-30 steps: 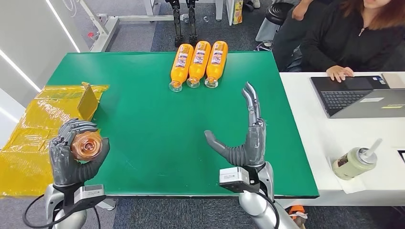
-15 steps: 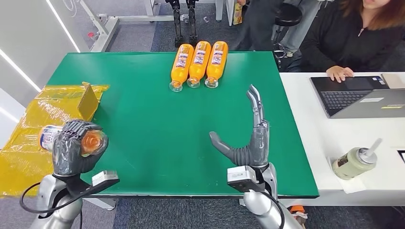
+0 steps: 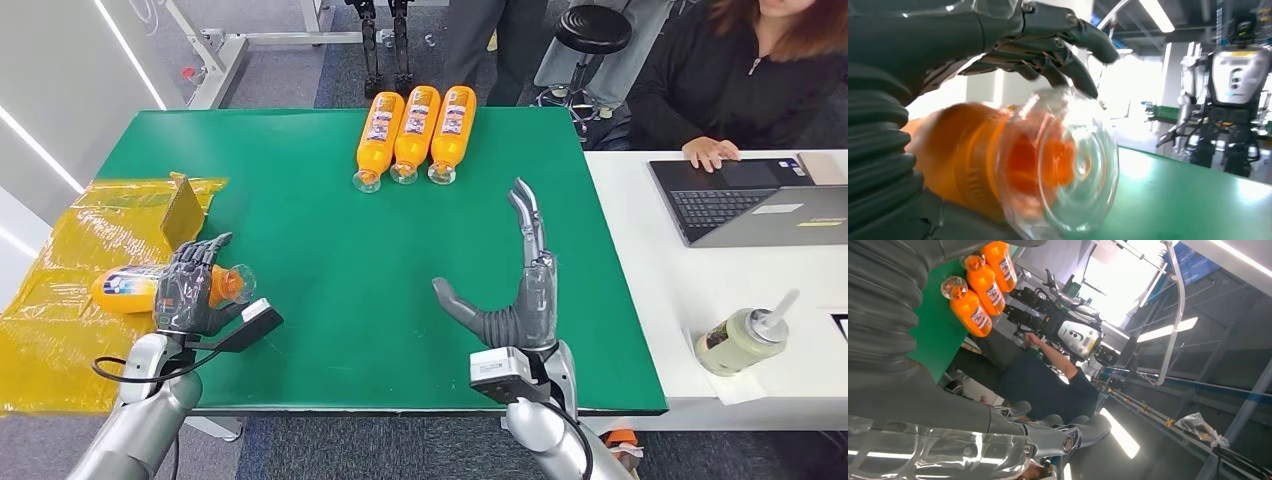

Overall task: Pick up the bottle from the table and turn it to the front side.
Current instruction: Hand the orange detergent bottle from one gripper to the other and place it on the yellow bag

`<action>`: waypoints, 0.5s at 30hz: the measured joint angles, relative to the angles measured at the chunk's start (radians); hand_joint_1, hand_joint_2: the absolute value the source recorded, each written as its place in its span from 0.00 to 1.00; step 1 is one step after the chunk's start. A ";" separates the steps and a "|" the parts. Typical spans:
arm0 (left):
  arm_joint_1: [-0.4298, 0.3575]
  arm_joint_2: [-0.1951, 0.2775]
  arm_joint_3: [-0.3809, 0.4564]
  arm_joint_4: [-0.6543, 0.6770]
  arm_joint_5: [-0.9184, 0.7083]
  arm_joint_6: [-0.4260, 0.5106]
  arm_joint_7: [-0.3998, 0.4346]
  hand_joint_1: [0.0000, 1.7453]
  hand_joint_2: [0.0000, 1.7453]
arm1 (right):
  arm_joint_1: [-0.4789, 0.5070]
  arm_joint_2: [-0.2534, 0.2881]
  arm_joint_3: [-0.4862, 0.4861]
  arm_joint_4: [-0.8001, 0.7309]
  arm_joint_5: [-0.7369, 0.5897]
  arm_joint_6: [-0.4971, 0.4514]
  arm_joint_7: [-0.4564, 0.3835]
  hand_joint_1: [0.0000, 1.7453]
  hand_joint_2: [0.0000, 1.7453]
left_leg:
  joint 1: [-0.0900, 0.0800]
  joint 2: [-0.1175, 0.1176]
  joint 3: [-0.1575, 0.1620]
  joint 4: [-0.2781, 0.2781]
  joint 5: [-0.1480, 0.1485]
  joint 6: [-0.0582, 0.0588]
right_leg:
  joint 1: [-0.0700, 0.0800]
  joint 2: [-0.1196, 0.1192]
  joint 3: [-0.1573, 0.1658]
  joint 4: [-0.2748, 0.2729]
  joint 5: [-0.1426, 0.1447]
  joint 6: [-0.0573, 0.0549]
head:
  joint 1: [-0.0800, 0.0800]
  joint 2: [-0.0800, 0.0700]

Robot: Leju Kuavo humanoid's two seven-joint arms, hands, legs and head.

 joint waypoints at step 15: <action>-0.038 -0.009 -0.012 0.074 0.063 -0.046 -0.065 0.00 1.00 | -0.019 0.000 0.001 0.010 -0.013 0.006 0.006 0.00 1.00 | 0.000 0.000 0.000 0.000 0.000 0.000 | 0.000 0.000 0.000 0.000 0.000 0.000 | 0.000 0.000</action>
